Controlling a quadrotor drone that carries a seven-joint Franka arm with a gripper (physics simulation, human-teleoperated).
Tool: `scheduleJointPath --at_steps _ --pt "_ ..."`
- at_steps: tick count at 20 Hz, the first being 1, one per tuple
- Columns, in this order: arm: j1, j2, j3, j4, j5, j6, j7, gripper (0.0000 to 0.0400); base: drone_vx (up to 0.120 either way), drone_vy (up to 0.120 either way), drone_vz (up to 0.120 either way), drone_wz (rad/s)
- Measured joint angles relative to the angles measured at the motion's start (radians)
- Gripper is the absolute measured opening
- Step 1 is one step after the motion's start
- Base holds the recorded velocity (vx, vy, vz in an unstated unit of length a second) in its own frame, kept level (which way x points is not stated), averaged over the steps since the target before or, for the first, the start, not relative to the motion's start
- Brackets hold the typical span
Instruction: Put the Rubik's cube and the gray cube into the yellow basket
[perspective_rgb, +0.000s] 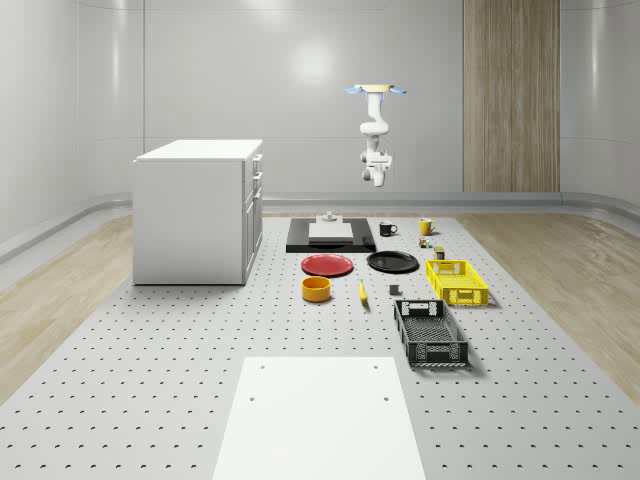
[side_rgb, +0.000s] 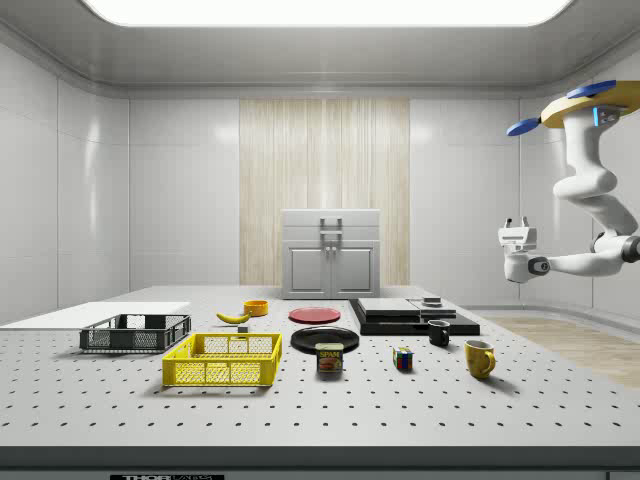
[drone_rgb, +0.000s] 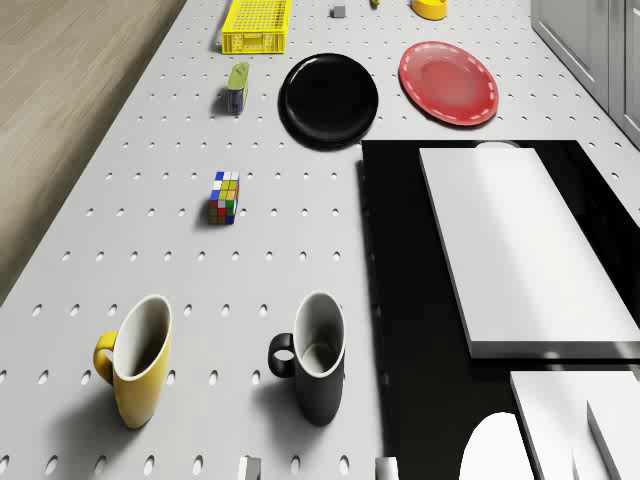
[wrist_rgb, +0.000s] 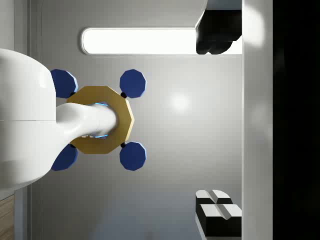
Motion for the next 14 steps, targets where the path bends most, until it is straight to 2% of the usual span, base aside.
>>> scheduleJointPath --at_steps 7,9,14 --pt "-0.003 0.033 0.002 0.149 0.001 -0.111 -0.002 0.0400 0.000 0.006 0.000 0.000" --pt "-0.004 0.047 0.002 0.189 0.001 -0.135 -0.002 0.0400 0.000 0.120 0.000 0.000" --pt "-0.005 0.073 0.003 0.258 0.002 -0.174 -0.002 0.0400 0.120 0.120 0.000 0.000"
